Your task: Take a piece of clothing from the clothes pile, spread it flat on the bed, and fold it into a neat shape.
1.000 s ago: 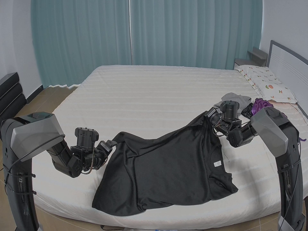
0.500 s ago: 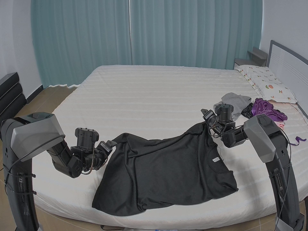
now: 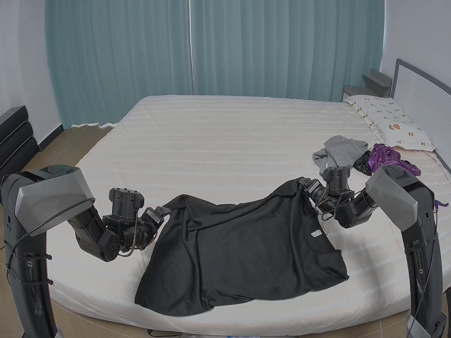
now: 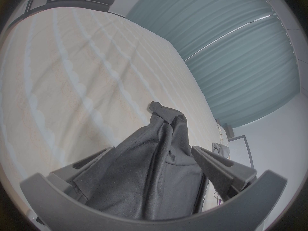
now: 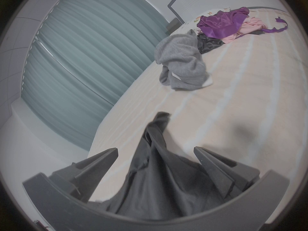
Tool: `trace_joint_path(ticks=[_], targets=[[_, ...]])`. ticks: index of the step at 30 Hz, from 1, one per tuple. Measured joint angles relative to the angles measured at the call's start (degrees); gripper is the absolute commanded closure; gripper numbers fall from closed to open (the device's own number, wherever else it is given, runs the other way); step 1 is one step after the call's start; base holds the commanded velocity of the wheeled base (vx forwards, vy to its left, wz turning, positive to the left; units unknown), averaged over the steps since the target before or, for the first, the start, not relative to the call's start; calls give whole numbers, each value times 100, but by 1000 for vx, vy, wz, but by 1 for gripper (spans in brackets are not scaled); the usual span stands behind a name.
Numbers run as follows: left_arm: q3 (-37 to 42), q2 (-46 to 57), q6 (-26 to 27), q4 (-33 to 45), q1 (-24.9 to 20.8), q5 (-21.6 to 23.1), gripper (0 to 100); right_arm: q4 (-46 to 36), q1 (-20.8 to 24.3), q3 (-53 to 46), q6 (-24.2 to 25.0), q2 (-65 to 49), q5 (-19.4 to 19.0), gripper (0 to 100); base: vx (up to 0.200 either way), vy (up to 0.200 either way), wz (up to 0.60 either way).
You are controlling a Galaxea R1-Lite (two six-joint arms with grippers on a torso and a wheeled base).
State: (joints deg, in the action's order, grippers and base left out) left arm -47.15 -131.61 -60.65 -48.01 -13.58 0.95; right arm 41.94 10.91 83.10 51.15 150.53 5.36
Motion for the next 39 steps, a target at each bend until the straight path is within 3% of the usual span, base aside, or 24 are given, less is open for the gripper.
trace_joint_path(ticks=[12,20,25,28,39], targets=[[521,165,0,-363,0,20,0,1473,52,-3385,-82,-1354,-525,0,0,0,0],[1050,416,7,-457,-34,22,0,3339,9,-5656,-121,-1969,-916,0,0,0,0],[1518,597,22,-512,-80,30,0,4623,-50,-6907,-129,-2165,-1456,0,-40,0,0],[1788,672,20,-539,-133,61,0,4693,-88,-7296,-121,-2211,-1710,0,-200,0,0],[2160,757,-17,-870,-367,93,0,4704,-72,-7597,-106,-2170,-1877,0,-200,0,0]])
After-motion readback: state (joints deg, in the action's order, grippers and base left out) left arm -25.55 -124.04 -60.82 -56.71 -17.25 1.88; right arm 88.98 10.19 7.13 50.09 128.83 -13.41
